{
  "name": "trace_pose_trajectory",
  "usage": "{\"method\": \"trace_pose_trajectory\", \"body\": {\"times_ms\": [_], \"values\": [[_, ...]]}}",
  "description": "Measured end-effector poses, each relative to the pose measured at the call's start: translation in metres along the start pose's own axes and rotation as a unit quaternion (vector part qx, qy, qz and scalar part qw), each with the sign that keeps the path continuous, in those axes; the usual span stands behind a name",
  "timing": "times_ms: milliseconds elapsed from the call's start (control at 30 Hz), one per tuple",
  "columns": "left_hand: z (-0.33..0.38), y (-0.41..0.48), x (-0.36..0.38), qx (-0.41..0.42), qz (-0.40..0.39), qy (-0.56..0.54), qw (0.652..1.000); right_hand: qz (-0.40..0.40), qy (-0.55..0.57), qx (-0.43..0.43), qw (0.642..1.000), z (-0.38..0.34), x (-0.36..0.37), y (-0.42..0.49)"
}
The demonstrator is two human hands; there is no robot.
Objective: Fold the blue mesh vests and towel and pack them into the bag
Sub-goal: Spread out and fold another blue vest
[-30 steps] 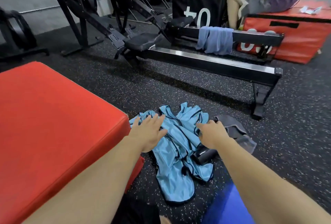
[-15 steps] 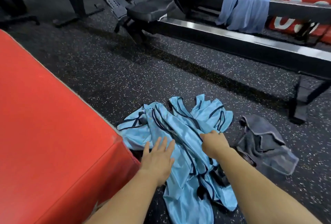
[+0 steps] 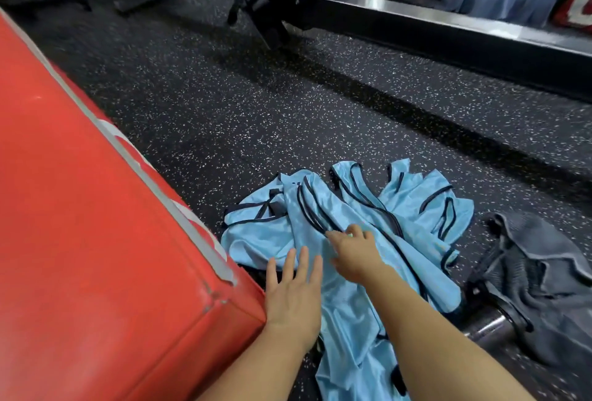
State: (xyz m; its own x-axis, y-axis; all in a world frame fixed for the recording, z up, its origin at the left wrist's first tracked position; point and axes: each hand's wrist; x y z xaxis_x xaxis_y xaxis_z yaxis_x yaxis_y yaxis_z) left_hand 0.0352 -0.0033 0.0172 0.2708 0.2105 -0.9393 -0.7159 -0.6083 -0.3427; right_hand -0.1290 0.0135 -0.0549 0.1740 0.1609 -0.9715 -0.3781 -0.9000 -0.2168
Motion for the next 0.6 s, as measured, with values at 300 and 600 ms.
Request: {"method": "trace_pose_trajectory", "body": {"times_ms": [300,600], "values": [[-0.002,0.003,0.000,-0.006,-0.016,0.001,1.000,-0.007,0.110,0.106,0.988,0.011,-0.005,-0.006],[0.018,-0.010,-0.010,-0.158,0.000,-0.329,0.931,-0.017,0.335,0.137,0.932,0.006,-0.046,-0.089]]}}
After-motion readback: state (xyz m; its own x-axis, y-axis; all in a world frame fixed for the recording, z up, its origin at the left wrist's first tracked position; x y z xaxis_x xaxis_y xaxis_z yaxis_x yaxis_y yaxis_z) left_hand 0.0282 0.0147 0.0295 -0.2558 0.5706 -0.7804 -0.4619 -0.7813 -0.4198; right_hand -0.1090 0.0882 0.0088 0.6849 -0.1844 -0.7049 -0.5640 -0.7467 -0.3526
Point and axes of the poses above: each hand's wrist, its own y-axis towards the middle knuckle, its own x-axis out of the palm, z = x × y, and after that the axes turned 8 degrees about z, right-handed
